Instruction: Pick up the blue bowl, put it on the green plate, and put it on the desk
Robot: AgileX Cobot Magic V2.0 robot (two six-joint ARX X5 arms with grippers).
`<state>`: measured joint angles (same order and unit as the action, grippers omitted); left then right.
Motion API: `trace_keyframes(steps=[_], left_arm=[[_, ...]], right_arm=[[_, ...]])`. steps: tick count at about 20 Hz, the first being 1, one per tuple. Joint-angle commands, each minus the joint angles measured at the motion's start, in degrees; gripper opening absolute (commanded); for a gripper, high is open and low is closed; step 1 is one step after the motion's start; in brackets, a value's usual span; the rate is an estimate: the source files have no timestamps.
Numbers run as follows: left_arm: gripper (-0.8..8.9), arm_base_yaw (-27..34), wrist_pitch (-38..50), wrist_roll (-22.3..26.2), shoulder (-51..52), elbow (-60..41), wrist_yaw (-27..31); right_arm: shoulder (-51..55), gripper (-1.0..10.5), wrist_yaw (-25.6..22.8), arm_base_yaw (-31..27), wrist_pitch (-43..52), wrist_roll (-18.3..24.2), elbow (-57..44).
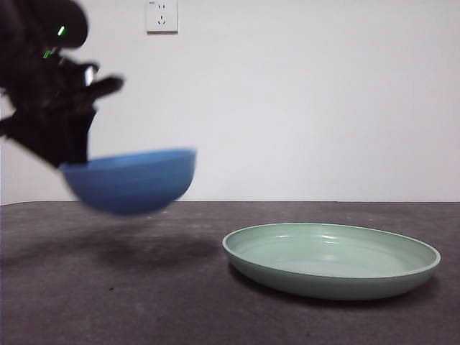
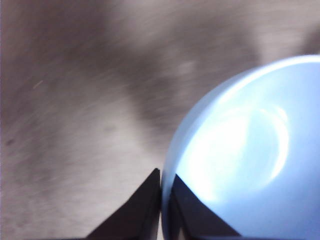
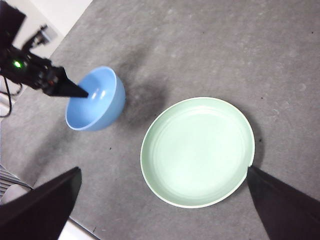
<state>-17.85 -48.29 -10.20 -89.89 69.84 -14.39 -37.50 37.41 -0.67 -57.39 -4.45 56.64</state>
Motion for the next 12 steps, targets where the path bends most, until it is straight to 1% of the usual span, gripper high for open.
trace_keyframes(steps=[1,4,8,12], left_arm=[[0.14,-3.0,-2.2,-2.4,-0.8,6.4,0.5],[0.14,-7.7,-3.4,-4.3,-1.2,12.2,0.5],[0.14,-14.6,-4.8,-5.0,-3.3,16.7,0.7],[0.14,-21.0,-4.9,-5.6,-10.3,21.2,1.0]], right_arm=[[-0.2,6.0,0.1,0.2,0.3,0.4,0.9],[-0.2,6.0,0.1,0.2,0.3,0.4,0.9],[-0.2,6.0,0.1,0.2,0.3,0.2,0.9],[-0.2,6.0,0.1,0.2,0.3,0.2,0.9]])
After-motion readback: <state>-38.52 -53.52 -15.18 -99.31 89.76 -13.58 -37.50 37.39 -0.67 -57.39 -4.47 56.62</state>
